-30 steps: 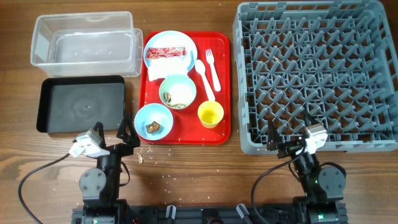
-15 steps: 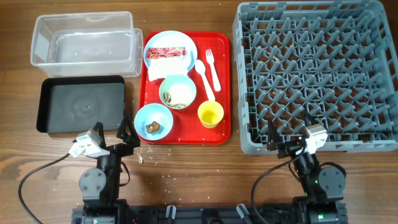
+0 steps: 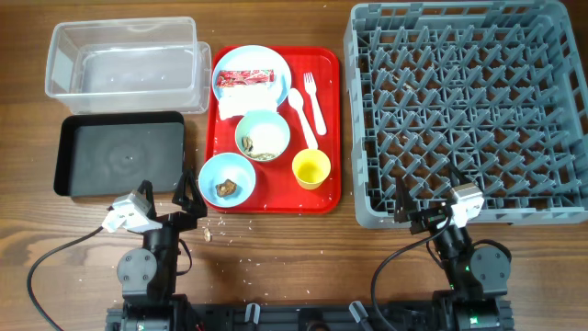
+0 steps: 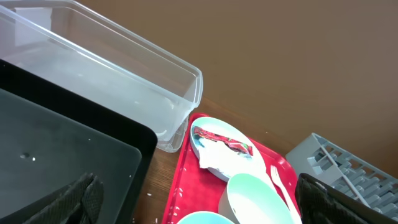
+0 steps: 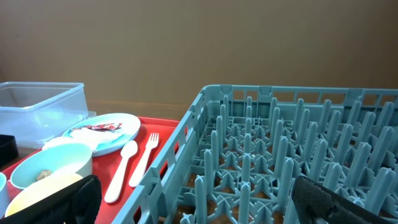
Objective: Sort waste into correct bins and load items into the dishwasher rack
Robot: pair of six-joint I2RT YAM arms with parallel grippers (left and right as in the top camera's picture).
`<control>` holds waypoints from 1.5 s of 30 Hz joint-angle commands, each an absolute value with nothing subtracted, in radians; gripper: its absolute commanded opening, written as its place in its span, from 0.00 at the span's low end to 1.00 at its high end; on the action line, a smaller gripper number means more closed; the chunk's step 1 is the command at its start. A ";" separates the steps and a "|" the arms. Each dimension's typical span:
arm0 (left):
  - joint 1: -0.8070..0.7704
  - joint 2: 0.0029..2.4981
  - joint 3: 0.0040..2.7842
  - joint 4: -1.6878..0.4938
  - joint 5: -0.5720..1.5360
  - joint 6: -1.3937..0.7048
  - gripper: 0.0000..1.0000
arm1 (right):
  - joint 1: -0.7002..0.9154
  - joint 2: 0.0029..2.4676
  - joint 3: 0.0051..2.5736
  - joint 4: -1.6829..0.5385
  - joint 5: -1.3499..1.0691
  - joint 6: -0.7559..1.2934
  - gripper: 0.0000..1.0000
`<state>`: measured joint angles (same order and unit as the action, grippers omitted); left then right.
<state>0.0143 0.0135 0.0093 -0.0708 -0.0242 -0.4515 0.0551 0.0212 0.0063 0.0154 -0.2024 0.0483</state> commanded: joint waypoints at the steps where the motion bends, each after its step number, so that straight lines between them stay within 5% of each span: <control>1: 0.020 0.007 0.006 -0.072 -0.011 -0.450 1.00 | 0.051 0.018 0.005 0.022 -0.212 0.056 1.00; 15: 0.020 0.007 0.013 0.071 0.159 -0.447 1.00 | 0.051 0.018 0.049 0.183 -0.242 0.056 1.00; 27: 0.020 0.052 0.131 0.046 0.255 -0.210 1.00 | 0.051 0.046 0.157 0.140 -0.290 0.059 1.00; 34: 0.017 0.390 0.421 -0.086 0.302 -0.113 1.00 | 0.051 0.302 0.402 0.011 -0.295 0.052 1.00; 45: -0.161 1.494 1.486 -0.723 0.265 0.296 1.00 | 0.051 0.879 0.999 -0.472 -0.295 0.023 1.00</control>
<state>-0.0998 1.2648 1.2629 -0.6205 0.3195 0.1532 0.0551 0.8188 0.9272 -0.4480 -0.2810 0.0463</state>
